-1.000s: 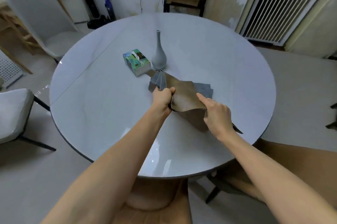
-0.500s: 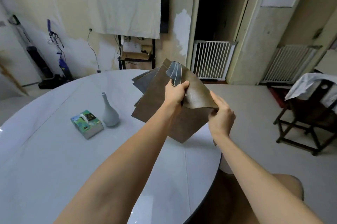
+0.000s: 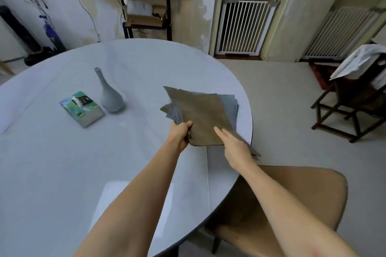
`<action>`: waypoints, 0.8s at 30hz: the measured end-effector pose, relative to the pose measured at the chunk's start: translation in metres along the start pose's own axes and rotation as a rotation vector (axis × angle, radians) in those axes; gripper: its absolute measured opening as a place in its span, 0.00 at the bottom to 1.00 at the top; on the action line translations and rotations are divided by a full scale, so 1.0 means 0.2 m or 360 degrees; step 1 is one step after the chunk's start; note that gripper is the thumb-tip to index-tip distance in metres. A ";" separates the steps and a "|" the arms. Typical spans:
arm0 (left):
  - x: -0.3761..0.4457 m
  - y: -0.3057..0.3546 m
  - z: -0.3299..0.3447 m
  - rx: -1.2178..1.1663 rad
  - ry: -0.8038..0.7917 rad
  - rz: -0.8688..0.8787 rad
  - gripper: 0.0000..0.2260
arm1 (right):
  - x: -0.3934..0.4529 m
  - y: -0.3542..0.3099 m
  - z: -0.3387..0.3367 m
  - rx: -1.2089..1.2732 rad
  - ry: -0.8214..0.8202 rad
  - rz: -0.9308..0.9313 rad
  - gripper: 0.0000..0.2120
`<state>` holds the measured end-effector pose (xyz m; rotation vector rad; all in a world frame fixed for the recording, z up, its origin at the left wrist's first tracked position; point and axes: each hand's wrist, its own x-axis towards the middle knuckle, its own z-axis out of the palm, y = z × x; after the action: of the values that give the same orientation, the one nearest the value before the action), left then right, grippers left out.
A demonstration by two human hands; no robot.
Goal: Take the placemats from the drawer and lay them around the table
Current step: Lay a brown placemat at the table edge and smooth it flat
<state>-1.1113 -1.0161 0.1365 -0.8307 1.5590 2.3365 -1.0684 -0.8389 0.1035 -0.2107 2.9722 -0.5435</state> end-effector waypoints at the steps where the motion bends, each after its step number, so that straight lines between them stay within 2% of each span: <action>1: 0.07 -0.10 -0.08 0.0112 0.0135 -0.0140 0.18 | -0.03 0.03 0.13 -0.0108 -0.0259 0.0008 0.30; 3: 0.17 -0.29 -0.28 0.0377 0.0307 -0.0413 0.16 | -0.09 0.06 0.34 -0.0340 -0.0642 0.0026 0.22; 4: 0.19 -0.37 -0.38 0.0505 0.0357 -0.0485 0.12 | -0.11 0.05 0.42 -0.0419 -0.0716 0.0031 0.20; 5: 0.17 -0.43 -0.48 0.0602 0.0384 -0.0496 0.06 | -0.13 0.05 0.47 -0.0453 -0.0710 0.0048 0.20; 6: 0.14 -0.46 -0.54 0.0649 0.0419 -0.0469 0.06 | -0.14 0.04 0.51 -0.0479 -0.0665 0.0050 0.21; 8: 0.10 -0.51 -0.63 0.0672 0.0418 -0.0414 0.10 | -0.13 0.03 0.53 -0.0521 -0.0590 -0.0031 0.25; 11: 0.07 -0.51 -0.63 0.0733 0.0341 -0.0332 0.10 | -0.13 -0.01 0.57 -0.0565 -0.0542 -0.0199 0.32; 17: 0.02 -0.48 -0.63 0.0753 0.0315 -0.0305 0.12 | -0.10 -0.06 0.61 -0.0636 -0.0498 -0.0277 0.22; 20: 0.01 -0.49 -0.64 0.0818 0.0344 -0.0279 0.07 | -0.09 -0.04 0.59 -0.0715 -0.0487 -0.0426 0.15; 22: -0.02 -0.51 -0.66 0.0944 0.0333 -0.0258 0.18 | -0.09 -0.05 0.56 -0.0667 -0.0455 -0.0433 0.15; 24: -0.08 -0.50 -0.69 0.0971 0.0266 -0.0284 0.21 | -0.10 -0.06 0.54 -0.0559 -0.0436 -0.0361 0.16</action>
<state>-1.0053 -1.0953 0.0288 -0.9635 2.0078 1.5558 -1.0335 -0.8831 0.0093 -0.6058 2.7644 -0.0010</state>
